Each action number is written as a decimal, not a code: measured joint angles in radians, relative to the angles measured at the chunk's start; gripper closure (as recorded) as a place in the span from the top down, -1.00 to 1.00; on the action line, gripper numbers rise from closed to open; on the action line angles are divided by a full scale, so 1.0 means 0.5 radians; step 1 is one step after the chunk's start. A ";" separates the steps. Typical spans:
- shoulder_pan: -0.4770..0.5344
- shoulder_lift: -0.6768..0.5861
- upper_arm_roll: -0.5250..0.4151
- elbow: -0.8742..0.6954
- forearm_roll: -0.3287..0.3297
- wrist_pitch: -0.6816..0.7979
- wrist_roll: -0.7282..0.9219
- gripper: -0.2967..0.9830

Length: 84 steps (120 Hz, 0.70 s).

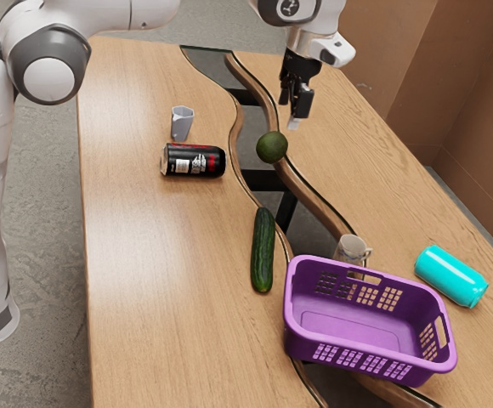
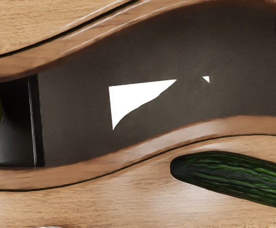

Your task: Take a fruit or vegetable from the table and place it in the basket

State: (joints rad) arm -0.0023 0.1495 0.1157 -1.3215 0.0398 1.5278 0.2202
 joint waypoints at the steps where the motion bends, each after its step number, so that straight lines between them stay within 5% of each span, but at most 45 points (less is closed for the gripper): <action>1: 0.000 0.000 0.000 0.000 -0.002 0.000 0.003 0.54; 44: 0.002 -0.003 0.029 0.003 -0.052 -0.005 0.047 0.54; 84: -0.024 -0.024 -0.064 0.088 -0.273 0.029 -1.234 0.54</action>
State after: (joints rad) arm -0.0142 0.1373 0.0840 -1.2774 -0.0968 1.5421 -0.3969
